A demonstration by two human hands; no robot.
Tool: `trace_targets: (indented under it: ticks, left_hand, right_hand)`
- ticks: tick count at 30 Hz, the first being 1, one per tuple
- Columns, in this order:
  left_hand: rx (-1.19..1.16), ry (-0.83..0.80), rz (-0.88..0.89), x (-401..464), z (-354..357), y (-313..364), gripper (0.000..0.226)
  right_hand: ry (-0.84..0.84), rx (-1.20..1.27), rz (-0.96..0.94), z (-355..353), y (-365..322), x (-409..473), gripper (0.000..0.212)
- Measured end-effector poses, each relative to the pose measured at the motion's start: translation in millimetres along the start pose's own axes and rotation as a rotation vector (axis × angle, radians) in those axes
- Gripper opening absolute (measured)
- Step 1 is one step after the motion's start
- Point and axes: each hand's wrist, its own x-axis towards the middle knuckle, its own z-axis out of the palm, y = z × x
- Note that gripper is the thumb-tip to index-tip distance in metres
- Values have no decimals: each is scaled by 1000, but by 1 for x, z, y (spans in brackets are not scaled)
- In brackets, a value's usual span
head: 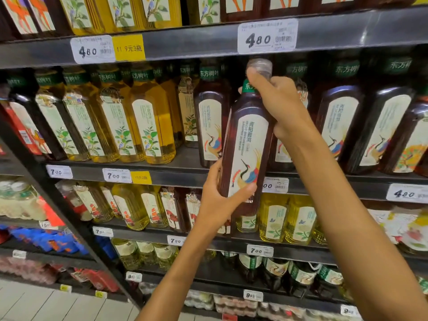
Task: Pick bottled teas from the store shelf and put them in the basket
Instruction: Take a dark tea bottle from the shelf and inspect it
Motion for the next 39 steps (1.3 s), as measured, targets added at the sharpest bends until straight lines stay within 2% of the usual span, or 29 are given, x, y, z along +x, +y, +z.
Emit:
trace_targets:
  ticks: [3,6,9,11,13,15,17,20,21,23,26,29,31,33,35,39]
  left_hand:
    - [-94,-82,-58,-17,-2,4,57]
    - [-271,-165,-195,-36,-1,10,55]
    - [-581,-203,-329,-50,9,12,74]
    - [-724,-249,-334,-57,23,15,69]
    - [-839,-301,-386,-62,43,18,78]
    - [-918,-339,-423,-67,61,17,76]
    - [-886,-296,-413,-71,77,15,71]
    - [-538,-168,-349,-76,99,20,51]
    - [-463,-136,-356,-79,108,24,54]
    - [-451,-67,-399,-89,129,22,62]
    - [-581,-33,-373,-109,158,18,57]
    - [-720,-35,-375,-124,175,24,69]
    - [-777,-92,-390,-129,185,30,76]
    - [-738,-134,-399,-133,193,33,80]
    - [-663,-151,-420,-135,195,34,83]
    - [-445,-152,-444,-127,176,35,46]
  right_hand:
    - [-39,11,10,-8,2,-10,26]
    - [-124,73,29,-19,4,-13,21]
    - [-266,399,147,-27,9,-17,20]
    - [-379,622,212,-36,12,-22,29]
    - [-456,651,244,-47,13,-28,34]
    - [-443,596,240,-60,15,-34,32]
    - [-374,561,227,-77,15,-38,29]
    - [-259,465,150,-110,17,-48,28]
    - [-247,409,102,-120,19,-53,28]
    - [-262,299,63,-136,23,-61,28]
    - [-348,157,102,-159,28,-70,33]
    - [-465,346,195,-179,28,-76,39]
    - [-529,526,282,-183,29,-82,43]
    - [-581,703,352,-180,30,-88,47]
    - [-588,791,358,-178,28,-91,42]
    - [-455,592,240,-186,29,-91,40]
